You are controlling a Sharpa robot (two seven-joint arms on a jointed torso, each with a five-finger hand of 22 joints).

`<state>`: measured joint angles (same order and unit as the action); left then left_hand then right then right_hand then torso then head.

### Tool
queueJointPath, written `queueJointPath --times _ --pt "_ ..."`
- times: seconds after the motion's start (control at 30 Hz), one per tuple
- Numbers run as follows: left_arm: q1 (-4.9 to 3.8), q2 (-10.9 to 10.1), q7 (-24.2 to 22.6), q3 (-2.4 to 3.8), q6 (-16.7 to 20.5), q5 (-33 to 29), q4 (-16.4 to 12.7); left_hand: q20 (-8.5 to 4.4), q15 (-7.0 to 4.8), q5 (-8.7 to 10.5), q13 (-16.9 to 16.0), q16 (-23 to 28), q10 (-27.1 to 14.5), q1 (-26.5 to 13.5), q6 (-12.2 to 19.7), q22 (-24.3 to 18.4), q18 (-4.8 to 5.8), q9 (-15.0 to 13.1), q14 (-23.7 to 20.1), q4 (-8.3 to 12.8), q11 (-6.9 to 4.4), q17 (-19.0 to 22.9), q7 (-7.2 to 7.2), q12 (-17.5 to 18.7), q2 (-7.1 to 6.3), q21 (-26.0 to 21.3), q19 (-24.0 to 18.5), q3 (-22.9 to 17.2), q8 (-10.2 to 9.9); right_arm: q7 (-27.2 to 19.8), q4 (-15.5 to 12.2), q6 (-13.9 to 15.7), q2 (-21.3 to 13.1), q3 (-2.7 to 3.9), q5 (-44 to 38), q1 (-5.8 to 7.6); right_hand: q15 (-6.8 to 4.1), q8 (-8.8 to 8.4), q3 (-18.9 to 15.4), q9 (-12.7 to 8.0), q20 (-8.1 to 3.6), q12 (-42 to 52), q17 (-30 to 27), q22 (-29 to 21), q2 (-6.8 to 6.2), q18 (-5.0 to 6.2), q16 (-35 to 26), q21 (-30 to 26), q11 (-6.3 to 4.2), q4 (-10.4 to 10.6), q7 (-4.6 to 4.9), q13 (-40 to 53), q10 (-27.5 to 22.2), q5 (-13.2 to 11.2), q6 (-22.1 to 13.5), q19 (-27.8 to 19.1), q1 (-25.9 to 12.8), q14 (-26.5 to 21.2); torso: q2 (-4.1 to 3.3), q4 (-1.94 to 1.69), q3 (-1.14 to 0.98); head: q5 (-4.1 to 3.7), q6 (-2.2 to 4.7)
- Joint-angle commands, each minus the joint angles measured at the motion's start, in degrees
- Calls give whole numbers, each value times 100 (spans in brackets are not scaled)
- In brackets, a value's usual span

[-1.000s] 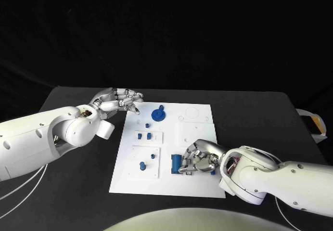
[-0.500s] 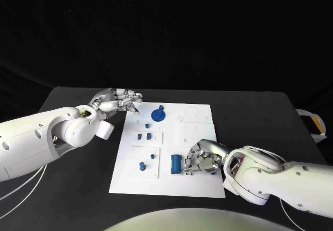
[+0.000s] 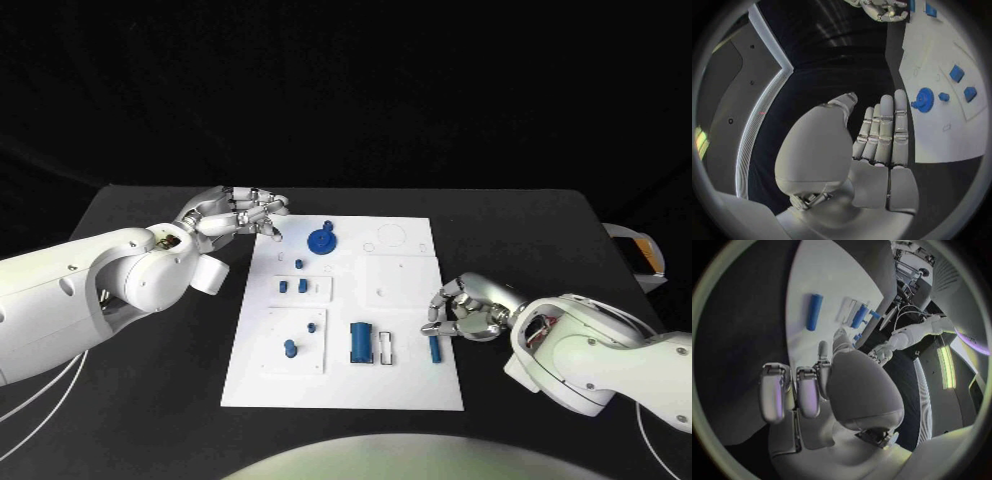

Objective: Assemble the parts on the task board

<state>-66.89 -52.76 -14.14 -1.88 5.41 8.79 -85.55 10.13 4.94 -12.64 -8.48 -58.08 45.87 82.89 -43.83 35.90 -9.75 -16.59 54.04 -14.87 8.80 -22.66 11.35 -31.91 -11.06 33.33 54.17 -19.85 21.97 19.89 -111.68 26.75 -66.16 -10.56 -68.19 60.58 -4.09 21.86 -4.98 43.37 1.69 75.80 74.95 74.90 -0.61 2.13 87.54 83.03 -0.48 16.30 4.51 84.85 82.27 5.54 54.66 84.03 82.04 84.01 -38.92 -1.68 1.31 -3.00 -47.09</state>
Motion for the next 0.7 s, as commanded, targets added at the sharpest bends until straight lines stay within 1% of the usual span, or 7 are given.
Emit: queueJointPath --times 0.03,0.2,0.37,0.4,0.43,0.6,0.7 --pt "0 11 -125 3 -87 -33 -21 19 7 -15 9 -37 -38 -3 20 -9 -64 8 -35 -28 14 -8 102 -23 25 -19 38 15 18 -84 -51 119 -141 -10 -184 -37 32 -34 -16 -14 47 -69 783 1324 -29 -76 10 2 51 32 -5 -591 -9 -16 -33 384 -121 460 -6 15 -4 -81 31" --pt "0 19 -141 3 -116 -33 -24 20 8 -14 10 -37 -39 -6 21 -12 -64 9 -38 -33 13 -9 99 -27 19 -23 39 22 20 109 -142 105 -343 -18 -504 -106 45 -47 -34 -21 66 -66 786 1327 -49 -77 10 13 59 37 -3 -588 -4 -41 25 388 -236 460 -4 11 -9 -100 28" --pt "0 21 -139 3 -136 -33 -20 21 8 -14 10 -37 -40 -5 21 -13 -64 9 -39 -33 13 -9 98 -28 18 -24 38 22 21 453 -217 -4 -472 -34 -699 -148 51 -86 -77 -33 85 -108 807 1336 -88 -83 15 49 60 41 -8 -618 -16 -129 113 399 -629 464 -10 8 -5 -137 14" --pt "0 21 -138 3 -136 -33 -18 21 8 -14 10 -37 -40 -5 21 -13 -64 9 -39 -33 13 -9 98 -28 18 -24 38 22 21 485 -226 -7 -475 -36 -718 -158 45 -86 -105 -30 83 -109 810 1336 -101 -83 16 49 51 34 -17 -618 -13 42 136 399 -674 465 -10 13 -5 -123 16" --pt "0 21 -137 3 -135 -33 -17 21 8 -14 10 -37 -40 -5 21 -13 -64 9 -39 -33 13 -9 98 -28 18 -24 38 22 21 512 -234 -9 -475 -38 -734 -168 36 -102 -188 -28 76 -110 814 1338 -131 -84 16 55 43 29 -25 -617 -9 387 152 401 -722 465 -10 13 -7 -117 16" --pt "0 19 -118 3 -141 -33 -15 21 8 -14 11 -36 -43 -3 19 -15 -64 10 -43 -35 12 -8 95 -29 16 -28 37 25 24 594 -262 -6 -421 -43 -783 -242 34 -100 -245 -23 75 -114 807 1339 -140 -84 13 59 41 36 -30 -619 -8 390 174 402 -774 464 -11 -9 -8 -103 -7" --pt "0 13 -108 3 -138 -33 -15 21 8 -14 11 -36 -43 -3 19 -15 -64 10 -43 -35 12 -8 95 -29 16 -28 37 25 24 608 -254 -5 -376 -44 -795 -283 34 -100 -245 -23 75 -114 807 1339 -140 -84 13 59 41 37 -30 -619 -8 390 174 402 -775 464 -11 -4 -7 -89 -16"
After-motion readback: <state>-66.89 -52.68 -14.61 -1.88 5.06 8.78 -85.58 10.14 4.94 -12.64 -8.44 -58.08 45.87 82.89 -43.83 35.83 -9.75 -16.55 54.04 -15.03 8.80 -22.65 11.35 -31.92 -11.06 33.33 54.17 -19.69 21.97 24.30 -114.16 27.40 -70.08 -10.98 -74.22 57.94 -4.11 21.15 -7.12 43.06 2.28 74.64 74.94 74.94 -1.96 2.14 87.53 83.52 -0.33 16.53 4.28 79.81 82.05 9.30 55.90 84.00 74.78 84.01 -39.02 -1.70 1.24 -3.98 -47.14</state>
